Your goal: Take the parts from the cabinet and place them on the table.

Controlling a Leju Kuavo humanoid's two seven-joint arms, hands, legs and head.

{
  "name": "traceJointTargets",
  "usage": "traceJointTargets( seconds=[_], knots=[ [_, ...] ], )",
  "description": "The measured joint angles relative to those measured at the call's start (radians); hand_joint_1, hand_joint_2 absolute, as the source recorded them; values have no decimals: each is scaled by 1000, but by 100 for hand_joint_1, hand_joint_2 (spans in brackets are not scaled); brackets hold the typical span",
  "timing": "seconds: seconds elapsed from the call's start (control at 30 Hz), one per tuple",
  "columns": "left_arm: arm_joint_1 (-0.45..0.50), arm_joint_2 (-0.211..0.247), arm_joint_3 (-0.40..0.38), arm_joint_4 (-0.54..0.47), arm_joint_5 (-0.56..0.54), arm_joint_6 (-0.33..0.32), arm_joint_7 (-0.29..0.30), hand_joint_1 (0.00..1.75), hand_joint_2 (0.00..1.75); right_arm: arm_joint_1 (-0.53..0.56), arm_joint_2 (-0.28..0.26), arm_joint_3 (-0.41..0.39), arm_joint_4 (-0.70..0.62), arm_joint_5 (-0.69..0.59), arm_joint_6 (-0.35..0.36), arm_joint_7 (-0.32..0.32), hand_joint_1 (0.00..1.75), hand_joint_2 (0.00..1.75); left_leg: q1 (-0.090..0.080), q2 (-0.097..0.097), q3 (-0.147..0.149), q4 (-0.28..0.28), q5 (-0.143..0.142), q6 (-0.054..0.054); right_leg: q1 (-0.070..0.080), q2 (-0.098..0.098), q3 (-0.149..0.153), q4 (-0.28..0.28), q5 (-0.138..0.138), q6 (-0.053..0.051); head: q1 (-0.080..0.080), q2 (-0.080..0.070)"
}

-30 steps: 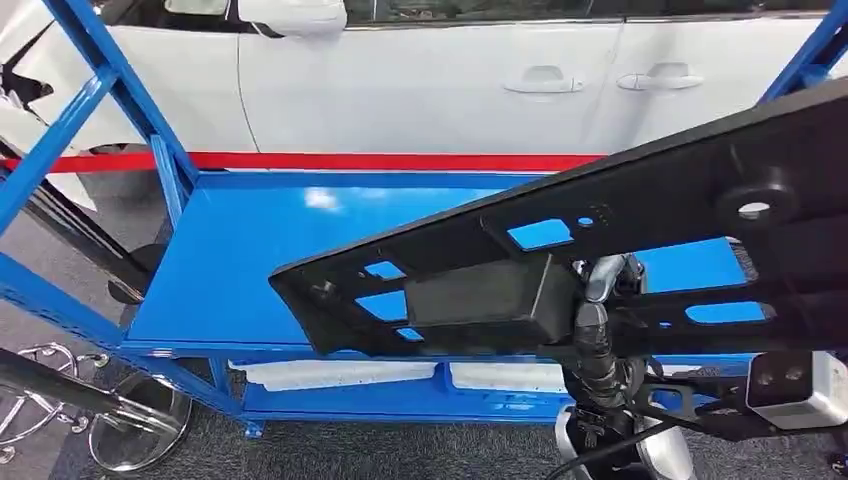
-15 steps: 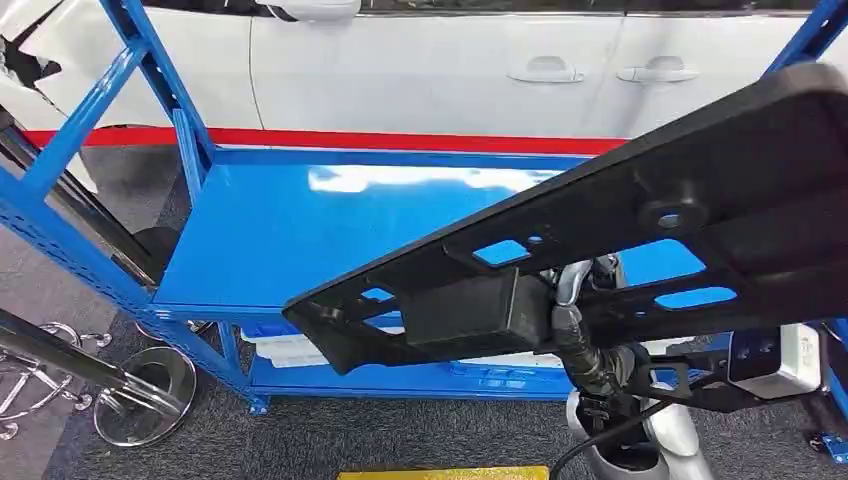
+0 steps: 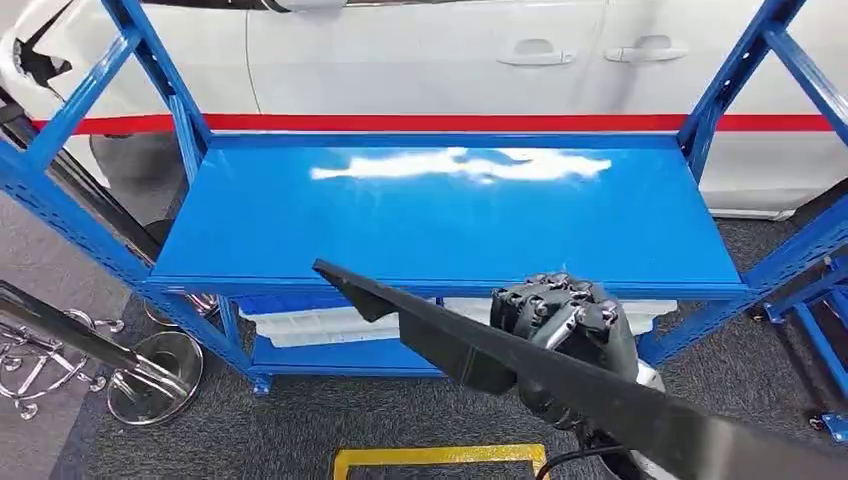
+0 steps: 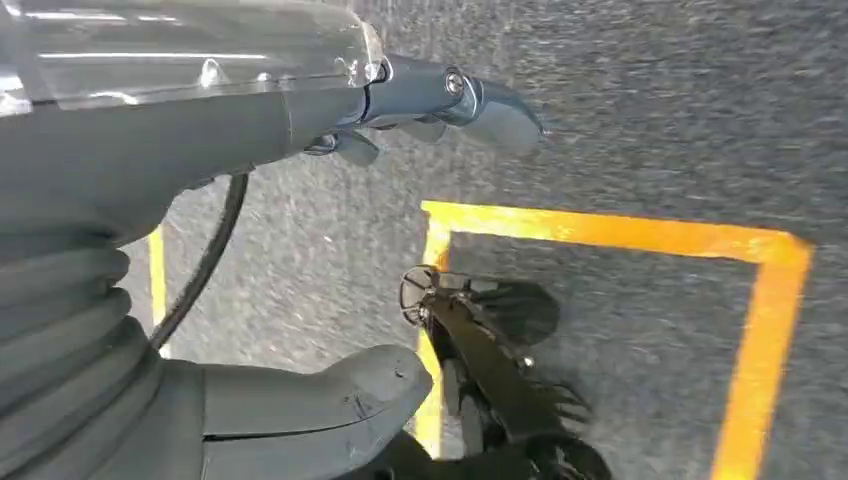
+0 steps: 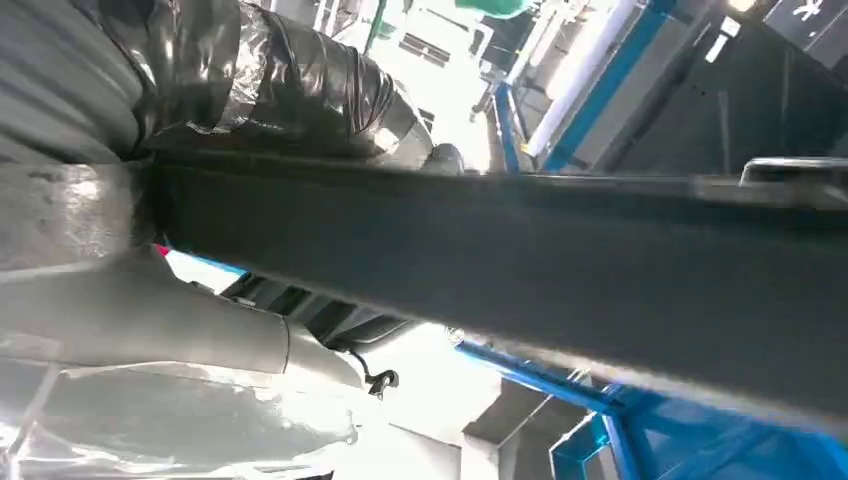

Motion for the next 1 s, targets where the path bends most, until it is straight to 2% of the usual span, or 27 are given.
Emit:
traceJointTargets(
  seconds=[0.03,0.07,0.1,0.17,0.2,0.23,0.27,0.33,0.37,0.4,0.43,0.47,0.5,0.53,0.57,0.6,0.67,0.7,0.77,0.8,0.83,0.87,0.9,0.93,0.97,1.0],
  knots=[
    [0,0,-7,0,-11,3,14,0,175,2,-6,0,-5,2,-1,-1,175,175,-5,-2,63,-92,-2,12,-1,0,-4,1,7,3,0,0],
    [0,0,-13,0,-18,6,26,0,175,2,-11,0,-10,3,-5,-1,175,175,-11,-2,99,-159,-11,18,4,0,-9,1,13,11,0,0],
    [-1,-3,-17,0,-22,7,35,0,175,5,-16,0,-15,6,-7,-1,175,175,-12,-3,100,-175,-15,17,-1,-1,-12,-3,26,18,0,0],
    [3,-10,-18,0,-24,6,34,0,175,13,-25,-1,-22,12,-10,-1,175,175,-17,-5,90,-177,-1,24,-3,-2,-18,-11,45,31,0,0],
    [5,-16,-19,0,-26,5,26,0,175,18,-29,-2,-26,17,-10,-1,175,175,-2,-2,91,-204,10,32,2,0,-25,-12,38,38,0,0],
    [3,-17,-21,0,-29,5,17,0,175,20,-34,-2,-28,19,-10,-2,175,175,-2,3,80,-200,19,38,-2,6,-37,8,4,41,0,0],
    [1,-18,-23,0,-34,5,6,0,175,20,-39,-2,-32,22,-11,0,175,175,-2,4,67,-197,26,49,-3,7,-56,61,-54,43,1,0],
    [0,-18,-24,0,-39,3,-7,0,175,22,-46,-2,-33,25,-11,0,175,175,-3,7,43,-192,41,50,-6,7,-99,217,-162,51,0,0],
    [0,-18,-25,0,-43,3,-10,0,175,23,-49,-2,-33,26,-11,0,175,175,-3,8,29,-184,46,50,-7,7,-110,279,-177,55,1,0],
    [-1,-18,-26,0,-48,3,-11,0,175,26,-53,-2,-34,30,-12,0,175,175,-3,9,16,-177,51,48,-9,7,-105,306,-160,58,1,0],
    [-1,-18,-28,0,-53,2,-12,0,175,29,-55,-2,-35,36,-13,0,175,175,-2,10,4,-172,56,46,-13,7,-81,290,-125,60,0,0],
    [-1,-18,-32,0,-56,1,-11,0,175,32,-58,-2,-38,41,-15,-1,175,175,-1,10,-7,-166,60,43,-16,7,-38,238,-86,61,1,0],
    [-1,-18,-34,0,-57,0,-12,0,175,33,-61,-2,-42,42,-16,-1,175,175,0,9,-15,-160,64,39,-18,7,22,153,-55,61,1,0],
    [-1,-18,-35,0,-57,0,-12,0,175,32,-62,-2,-43,43,-17,-2,175,175,0,8,-20,-156,68,33,-19,7,84,63,-52,59,1,0],
    [-1,-18,-36,0,-58,0,-12,0,175,32,-63,-2,-48,43,-19,-2,175,175,-4,8,-29,-152,72,27,-11,9,122,-6,-74,55,1,0],
    [-1,-18,-37,0,-58,0,-12,0,175,33,-63,-2,-53,43,-21,-3,175,175,-3,7,-32,-151,81,20,-9,11,127,-21,-83,46,0,0],
    [-4,-18,-38,0,-60,0,-15,0,175,36,-64,-2,-56,48,-26,-7,175,175,-3,7,-39,-150,93,6,-5,11,114,-15,-79,40,0,0],
    [-1,-18,-39,0,-62,0,-18,0,175,37,-64,-2,-56,52,-27,-8,175,175,-5,6,-45,-149,97,-1,-10,8,106,-22,-69,26,0,0],
    [-3,-18,-39,0,-67,0,-20,0,175,38,-65,-2,-58,55,-27,-9,175,175,2,5,-68,-98,12,-9,-13,3,87,-22,-50,5,0,0],
    [-1,-18,-39,0,-67,0,-20,0,175,38,-65,-2,-58,56,-27,-10,175,175,3,5,-91,-18,-59,-13,-11,2,72,-19,-41,0,0,0],
    [0,-18,-39,0,-67,-1,-20,0,175,39,-65,-2,-58,56,-27,-10,175,175,3,5,-113,70,-115,-17,-9,2,56,-16,-30,-2,0,0],
    [-1,-18,-39,0,-67,-1,-20,0,175,39,-65,-2,-58,56,-27,-10,175,175,3,5,-128,140,-141,-19,-6,1,41,-12,-21,-2,0,0],
    [-1,-18,-39,0,-67,-1,-20,0,175,40,-65,-2,-58,56,-27,-10,175,175,3,5,-129,180,-134,-19,-5,1,24,-6,-13,-1,0,0],
    [-1,-18,-39,0,-67,-1,-20,0,175,40,-65,-2,-58,56,-27,-10,175,175,3,5,-111,180,-99,-18,-4,0,6,0,-5,-1,0,0],
    [-1,-18,-39,0,-67,0,-20,0,175,40,-65,-2,-58,56,-27,-10,175,175,3,5,-79,145,-56,-15,-4,0,-10,8,3,1,0,0],
    [-2,-18,-40,0,-68,-1,-20,0,175,40,-66,-2,-58,56,-27,-10,175,175,2,5,-29,79,-19,-11,-4,1,-26,14,10,3,0,0]
  ],
)
